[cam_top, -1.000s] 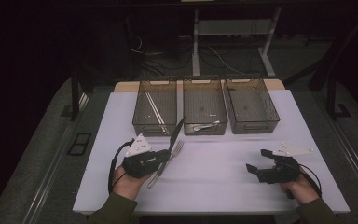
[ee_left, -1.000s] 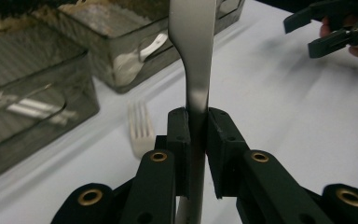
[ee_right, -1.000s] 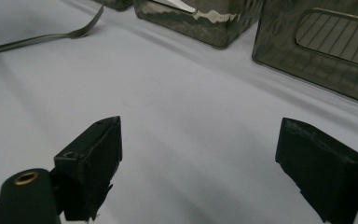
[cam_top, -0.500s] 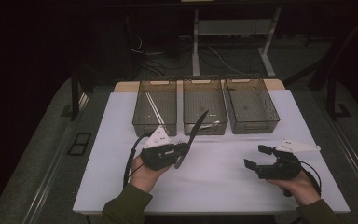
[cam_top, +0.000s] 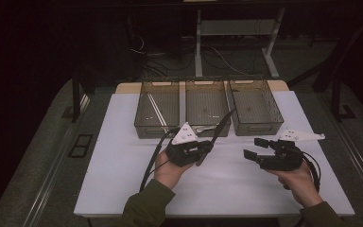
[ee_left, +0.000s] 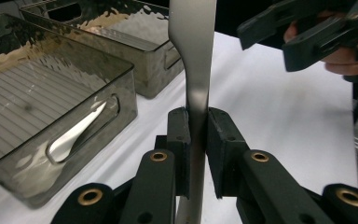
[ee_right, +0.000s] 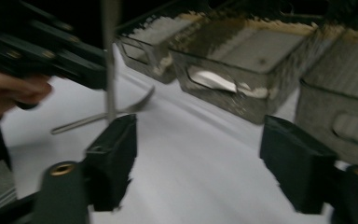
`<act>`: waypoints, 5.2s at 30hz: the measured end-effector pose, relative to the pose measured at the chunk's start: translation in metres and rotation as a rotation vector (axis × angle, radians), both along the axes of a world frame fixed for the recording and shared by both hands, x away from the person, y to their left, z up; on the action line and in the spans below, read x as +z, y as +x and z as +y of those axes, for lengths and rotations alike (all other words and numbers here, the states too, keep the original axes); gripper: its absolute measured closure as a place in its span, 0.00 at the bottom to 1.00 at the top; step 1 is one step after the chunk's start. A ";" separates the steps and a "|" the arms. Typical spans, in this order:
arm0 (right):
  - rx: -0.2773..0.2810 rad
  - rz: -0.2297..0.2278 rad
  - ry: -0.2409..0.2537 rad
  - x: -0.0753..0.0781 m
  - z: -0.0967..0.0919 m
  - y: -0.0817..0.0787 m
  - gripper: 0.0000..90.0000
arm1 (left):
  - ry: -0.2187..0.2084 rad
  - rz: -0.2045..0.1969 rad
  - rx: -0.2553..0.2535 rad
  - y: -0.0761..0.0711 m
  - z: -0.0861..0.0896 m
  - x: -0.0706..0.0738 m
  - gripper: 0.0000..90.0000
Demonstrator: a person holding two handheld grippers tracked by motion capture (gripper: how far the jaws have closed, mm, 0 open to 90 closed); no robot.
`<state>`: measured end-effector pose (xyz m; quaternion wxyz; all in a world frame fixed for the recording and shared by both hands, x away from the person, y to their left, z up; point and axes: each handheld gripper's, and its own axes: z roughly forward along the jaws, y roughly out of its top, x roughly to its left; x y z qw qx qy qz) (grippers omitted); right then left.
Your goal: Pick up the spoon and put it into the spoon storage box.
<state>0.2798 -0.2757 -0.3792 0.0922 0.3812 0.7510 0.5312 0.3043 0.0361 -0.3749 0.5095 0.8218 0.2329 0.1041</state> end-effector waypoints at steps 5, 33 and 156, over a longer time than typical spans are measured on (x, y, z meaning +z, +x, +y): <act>0.050 0.002 0.057 0.010 0.011 0.006 0.51 | 0.004 -0.011 0.015 0.000 -0.007 -0.004 0.88; 0.127 0.031 0.108 0.013 0.054 0.029 0.98 | 0.010 -0.023 0.002 -0.008 -0.025 -0.013 0.88; -0.277 0.151 -0.496 0.000 -0.021 0.218 0.98 | -0.036 0.053 -0.021 -0.031 0.119 -0.050 0.00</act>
